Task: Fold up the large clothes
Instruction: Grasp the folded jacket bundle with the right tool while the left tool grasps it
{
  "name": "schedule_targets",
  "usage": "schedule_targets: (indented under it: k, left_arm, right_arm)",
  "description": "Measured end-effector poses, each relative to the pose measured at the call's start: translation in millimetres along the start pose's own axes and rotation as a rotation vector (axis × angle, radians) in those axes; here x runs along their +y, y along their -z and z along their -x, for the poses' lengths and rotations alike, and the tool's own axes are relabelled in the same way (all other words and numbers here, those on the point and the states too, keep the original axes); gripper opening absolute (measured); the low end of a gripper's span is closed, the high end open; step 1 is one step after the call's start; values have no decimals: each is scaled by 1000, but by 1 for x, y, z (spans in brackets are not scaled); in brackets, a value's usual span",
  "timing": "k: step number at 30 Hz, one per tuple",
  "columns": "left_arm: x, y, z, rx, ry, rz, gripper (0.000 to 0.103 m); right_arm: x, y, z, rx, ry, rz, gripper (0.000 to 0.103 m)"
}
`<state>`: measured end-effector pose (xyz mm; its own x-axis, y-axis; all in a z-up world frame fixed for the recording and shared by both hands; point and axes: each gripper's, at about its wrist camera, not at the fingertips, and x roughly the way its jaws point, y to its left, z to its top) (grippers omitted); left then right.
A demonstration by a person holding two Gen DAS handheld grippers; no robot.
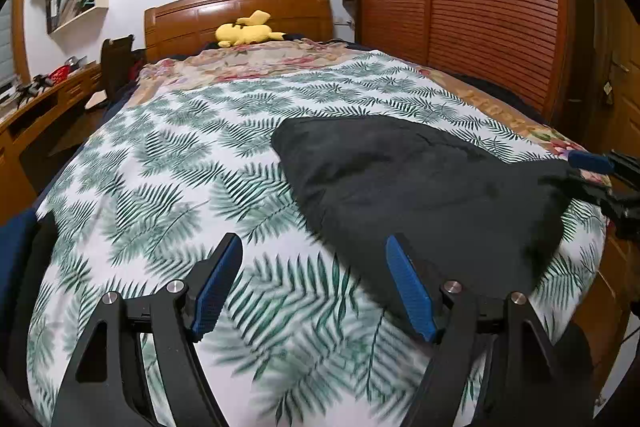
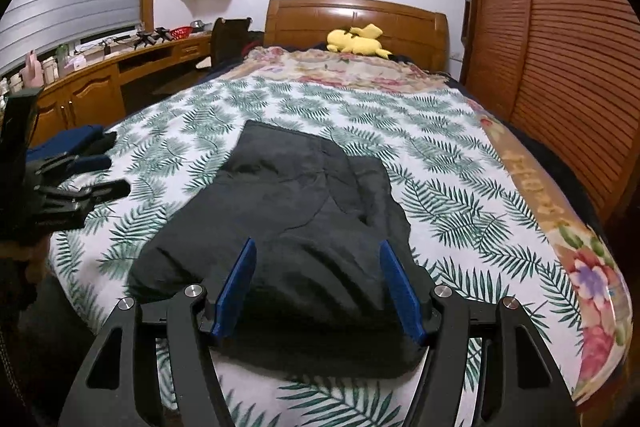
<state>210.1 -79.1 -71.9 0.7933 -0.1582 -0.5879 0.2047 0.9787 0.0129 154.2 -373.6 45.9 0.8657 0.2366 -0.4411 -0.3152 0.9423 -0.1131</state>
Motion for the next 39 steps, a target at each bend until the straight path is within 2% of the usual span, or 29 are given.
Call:
schedule_targets:
  k: [11, 16, 18, 23, 26, 30, 32, 34, 39]
  left_arm:
    - [-8, -48, -70, 12, 37, -68, 75]
    - [-3, -60, -102, 28, 30, -84, 75]
    - [2, -64, -116, 46, 31, -75, 75]
    - [15, -71, -148, 98, 30, -49, 75]
    - [19, -74, -165, 124, 34, -46, 75]
    - [21, -72, -188, 163, 10, -63, 76]
    - [25, -71, -196, 171, 13, -51, 82]
    - [30, -71, -202, 171, 27, -28, 86]
    - [43, -71, -214, 192, 90, 48, 89]
  right_arm:
    - [-15, 1, -33, 69, 28, -32, 67]
    - [-18, 19, -51, 153, 6, -83, 69]
    - [-17, 25, -56, 176, -2, -103, 71]
    - [-14, 24, -57, 173, 28, -129, 83]
    - [-19, 27, -59, 175, 29, -151, 87]
    - [-21, 29, -62, 180, 21, -166, 88]
    - [-23, 30, -66, 187, 15, -173, 88]
    - [-25, 31, -69, 195, 1, -185, 88]
    - [-35, 33, -80, 214, -40, -223, 88]
